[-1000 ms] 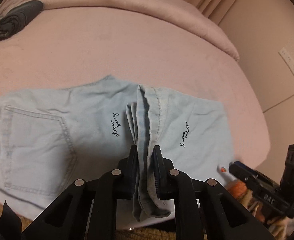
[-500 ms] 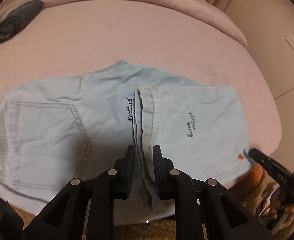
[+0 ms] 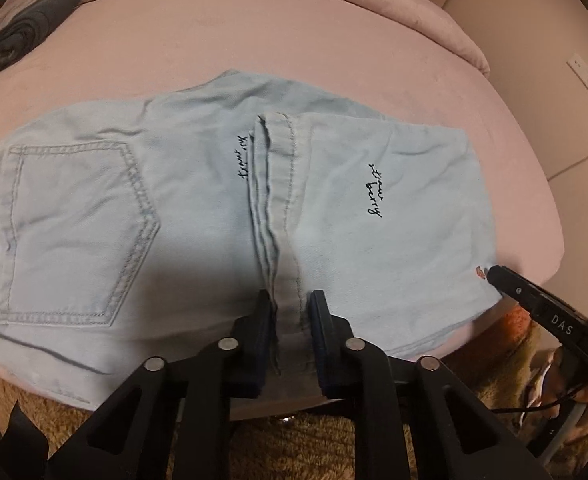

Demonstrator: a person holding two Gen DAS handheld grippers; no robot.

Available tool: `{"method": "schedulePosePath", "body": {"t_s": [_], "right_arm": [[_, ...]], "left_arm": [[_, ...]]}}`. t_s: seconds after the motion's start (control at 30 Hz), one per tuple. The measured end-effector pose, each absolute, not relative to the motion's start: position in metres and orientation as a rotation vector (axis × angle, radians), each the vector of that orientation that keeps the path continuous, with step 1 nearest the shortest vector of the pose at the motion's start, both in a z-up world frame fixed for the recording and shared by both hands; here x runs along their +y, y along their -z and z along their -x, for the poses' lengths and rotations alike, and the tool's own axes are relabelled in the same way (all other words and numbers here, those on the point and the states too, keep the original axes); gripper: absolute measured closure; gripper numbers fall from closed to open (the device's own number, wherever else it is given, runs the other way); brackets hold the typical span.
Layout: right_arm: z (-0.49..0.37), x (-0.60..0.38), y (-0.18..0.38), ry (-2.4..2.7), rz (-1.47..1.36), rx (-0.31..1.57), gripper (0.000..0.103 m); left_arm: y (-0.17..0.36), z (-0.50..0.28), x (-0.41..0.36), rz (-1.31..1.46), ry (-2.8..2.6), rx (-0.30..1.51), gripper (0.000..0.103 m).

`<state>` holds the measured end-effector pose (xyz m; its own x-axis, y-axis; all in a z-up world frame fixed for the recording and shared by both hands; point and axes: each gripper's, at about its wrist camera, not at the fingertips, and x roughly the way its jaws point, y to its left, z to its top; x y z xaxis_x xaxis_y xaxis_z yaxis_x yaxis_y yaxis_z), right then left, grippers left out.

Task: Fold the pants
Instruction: 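Grasp the folded edge at the middle with the left gripper and lift it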

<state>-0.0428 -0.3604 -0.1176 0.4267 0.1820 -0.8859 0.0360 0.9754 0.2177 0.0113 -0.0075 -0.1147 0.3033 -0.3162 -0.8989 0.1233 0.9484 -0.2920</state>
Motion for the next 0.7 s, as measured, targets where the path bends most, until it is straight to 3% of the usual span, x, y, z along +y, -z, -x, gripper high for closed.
{"method": "schedulePosePath", "body": {"t_s": [0.7], "right_arm": [[0.038,-0.357,0.117,-0.087,-0.223,1.140,0.076]], "left_arm": [[0.104,-0.015,-0.005,0.168,0.302,1.212,0.087]]}}
